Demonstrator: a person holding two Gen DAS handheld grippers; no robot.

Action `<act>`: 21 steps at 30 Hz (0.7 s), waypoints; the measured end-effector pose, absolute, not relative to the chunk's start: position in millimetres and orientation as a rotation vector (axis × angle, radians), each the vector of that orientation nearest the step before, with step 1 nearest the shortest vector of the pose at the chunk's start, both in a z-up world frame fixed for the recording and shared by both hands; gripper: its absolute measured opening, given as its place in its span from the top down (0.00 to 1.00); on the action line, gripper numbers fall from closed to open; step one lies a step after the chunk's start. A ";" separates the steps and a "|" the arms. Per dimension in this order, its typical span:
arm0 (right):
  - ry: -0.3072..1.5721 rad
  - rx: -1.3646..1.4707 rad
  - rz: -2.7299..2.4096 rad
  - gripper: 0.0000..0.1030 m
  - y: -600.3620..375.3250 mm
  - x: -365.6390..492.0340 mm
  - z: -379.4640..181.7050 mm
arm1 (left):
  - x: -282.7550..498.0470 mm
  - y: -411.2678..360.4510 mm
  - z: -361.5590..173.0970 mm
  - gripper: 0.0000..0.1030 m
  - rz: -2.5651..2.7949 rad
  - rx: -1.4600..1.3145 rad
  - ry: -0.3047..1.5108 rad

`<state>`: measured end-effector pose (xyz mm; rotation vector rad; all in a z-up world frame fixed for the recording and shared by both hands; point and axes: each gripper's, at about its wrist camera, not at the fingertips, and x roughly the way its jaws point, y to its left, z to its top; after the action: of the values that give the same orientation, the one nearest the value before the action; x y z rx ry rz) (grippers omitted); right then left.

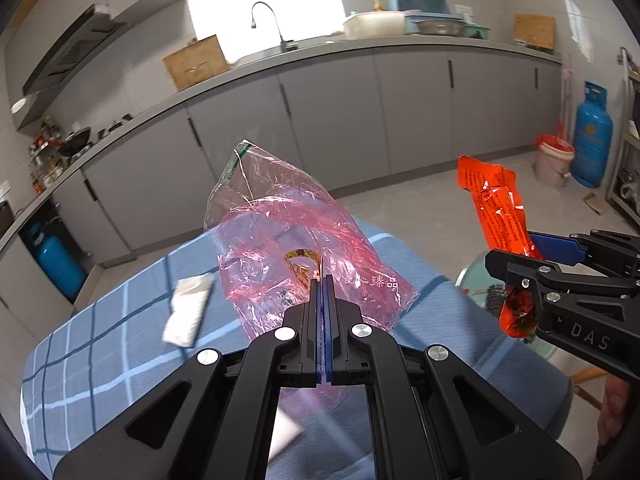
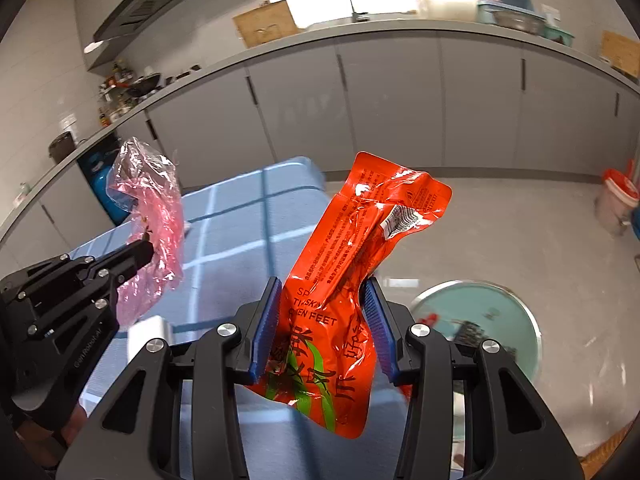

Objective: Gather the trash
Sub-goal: 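Carry the pink bag and wrapper over the green basin and open both tools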

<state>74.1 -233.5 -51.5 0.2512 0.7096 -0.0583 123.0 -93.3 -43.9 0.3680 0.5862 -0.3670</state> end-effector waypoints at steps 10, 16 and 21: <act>0.715 0.274 -0.163 0.58 -284.5 51.3 -62.0 | 107.2 -143.4 -56.2 0.98 -0.475 0.409 0.585; 0.723 0.287 -0.206 0.58 -304.3 45.6 -66.2 | 99.8 -170.6 -65.1 0.98 -0.533 0.434 0.590; 0.734 0.299 -0.226 0.58 -317.1 41.2 -72.6 | 97.1 -192.5 -75.8 0.98 -0.579 0.450 0.609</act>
<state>41.2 -317.1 -72.6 0.2987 0.7344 -0.2264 97.1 -192.5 -75.8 0.4504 0.6089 -0.5790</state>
